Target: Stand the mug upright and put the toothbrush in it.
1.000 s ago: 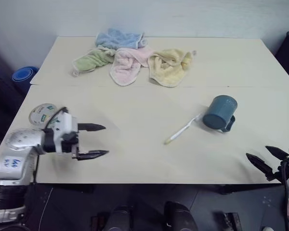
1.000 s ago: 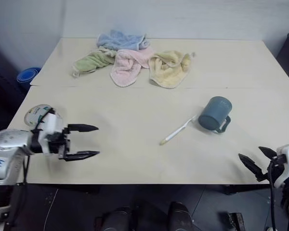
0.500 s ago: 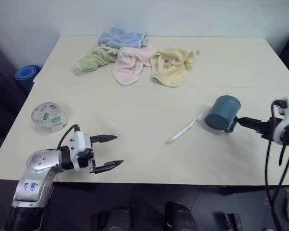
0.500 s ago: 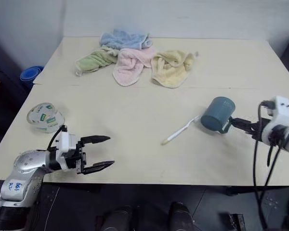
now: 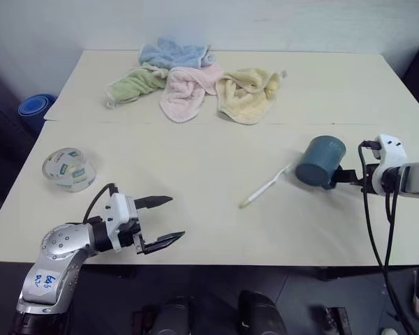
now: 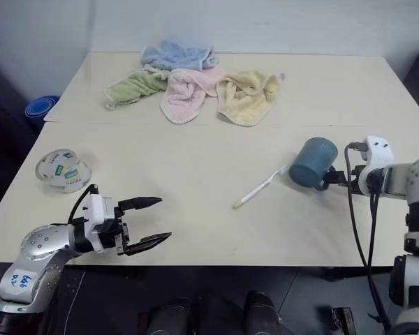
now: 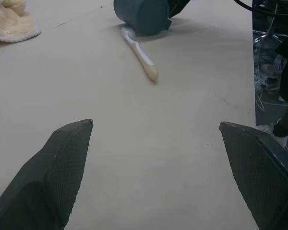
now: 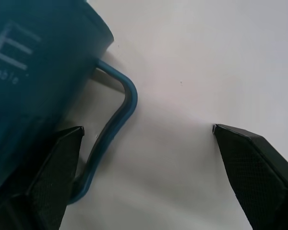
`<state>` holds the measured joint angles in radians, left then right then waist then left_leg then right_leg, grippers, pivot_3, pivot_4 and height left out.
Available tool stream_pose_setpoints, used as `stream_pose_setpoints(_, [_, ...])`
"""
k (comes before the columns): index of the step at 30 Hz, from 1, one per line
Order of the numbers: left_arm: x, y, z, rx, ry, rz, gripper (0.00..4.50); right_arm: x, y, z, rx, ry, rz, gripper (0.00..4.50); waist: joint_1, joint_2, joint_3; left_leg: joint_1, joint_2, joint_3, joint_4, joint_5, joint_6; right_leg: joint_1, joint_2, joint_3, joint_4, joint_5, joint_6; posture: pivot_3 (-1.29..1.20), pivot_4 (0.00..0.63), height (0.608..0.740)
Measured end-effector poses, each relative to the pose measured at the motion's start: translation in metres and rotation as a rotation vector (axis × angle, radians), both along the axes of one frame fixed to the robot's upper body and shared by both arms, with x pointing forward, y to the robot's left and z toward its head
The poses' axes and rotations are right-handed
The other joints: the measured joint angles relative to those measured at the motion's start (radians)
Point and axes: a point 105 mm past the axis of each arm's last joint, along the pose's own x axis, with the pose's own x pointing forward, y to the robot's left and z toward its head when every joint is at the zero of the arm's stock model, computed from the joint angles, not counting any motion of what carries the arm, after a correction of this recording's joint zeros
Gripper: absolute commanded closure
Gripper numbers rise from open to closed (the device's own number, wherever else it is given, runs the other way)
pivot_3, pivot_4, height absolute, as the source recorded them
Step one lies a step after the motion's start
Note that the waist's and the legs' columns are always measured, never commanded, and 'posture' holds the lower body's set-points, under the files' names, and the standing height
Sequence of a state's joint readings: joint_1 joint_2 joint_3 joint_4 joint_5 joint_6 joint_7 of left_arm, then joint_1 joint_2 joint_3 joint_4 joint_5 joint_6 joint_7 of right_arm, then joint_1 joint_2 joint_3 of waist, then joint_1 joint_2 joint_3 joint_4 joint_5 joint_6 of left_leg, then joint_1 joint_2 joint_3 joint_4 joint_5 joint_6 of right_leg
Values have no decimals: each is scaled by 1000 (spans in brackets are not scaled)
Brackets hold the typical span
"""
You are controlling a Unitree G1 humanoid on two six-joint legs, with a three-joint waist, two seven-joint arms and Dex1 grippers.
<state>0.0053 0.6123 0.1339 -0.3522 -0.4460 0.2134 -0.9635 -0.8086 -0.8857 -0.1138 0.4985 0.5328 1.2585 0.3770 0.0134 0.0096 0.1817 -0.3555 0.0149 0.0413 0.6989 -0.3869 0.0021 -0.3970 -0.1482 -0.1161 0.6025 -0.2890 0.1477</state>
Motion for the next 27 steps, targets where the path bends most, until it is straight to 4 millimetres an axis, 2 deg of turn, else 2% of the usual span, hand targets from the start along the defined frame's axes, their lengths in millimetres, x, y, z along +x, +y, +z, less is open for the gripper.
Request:
stream_pose_setpoints(1, [0,0,0,0,-1,1,0,1,0,0,-3,2,-1,613,-2,-1,0,0,0,0,0,0,0,0,0,0,0,0,0,0,150,740])
stream_pose_setpoints(7, [4,-1,8,5,-34,-8,0,14,13,1,40,14,24,2692,-17,-2,-1,1,1,0,0,0,0,0,0,0,1,0,0,0,150,740])
stream_pose_setpoints(12, [5,1,7,20,-29,-12,0,14,17,-1,70,28,43,4412,-18,-2,-1,1,0,0,-1,0,0,0,0,-1,1,0,0,0,150,740])
stream_pose_setpoints(15, [5,1,8,23,-31,-17,0,16,21,8,90,4,70,4463,-18,-3,-2,1,1,-1,0,0,0,1,0,-1,1,0,0,0,150,740])
stream_pose_setpoints(21, [3,6,5,26,-24,2,0,10,9,12,47,-51,155,4463,-12,-3,-1,0,0,-1,-1,0,0,1,0,-1,0,0,0,0,150,740])
stream_pose_setpoints(24, [2,16,2,17,-5,59,0,12,21,39,112,-253,293,4463,-16,0,0,0,0,-1,-1,0,0,0,0,-1,-1,0,0,0,150,740])
stream_pose_setpoints(27, [4,22,7,-17,-22,102,0,10,53,79,187,-540,485,4463,-20,1,1,1,1,-1,-1,0,0,0,1,-1,0,0,0,0,150,740])
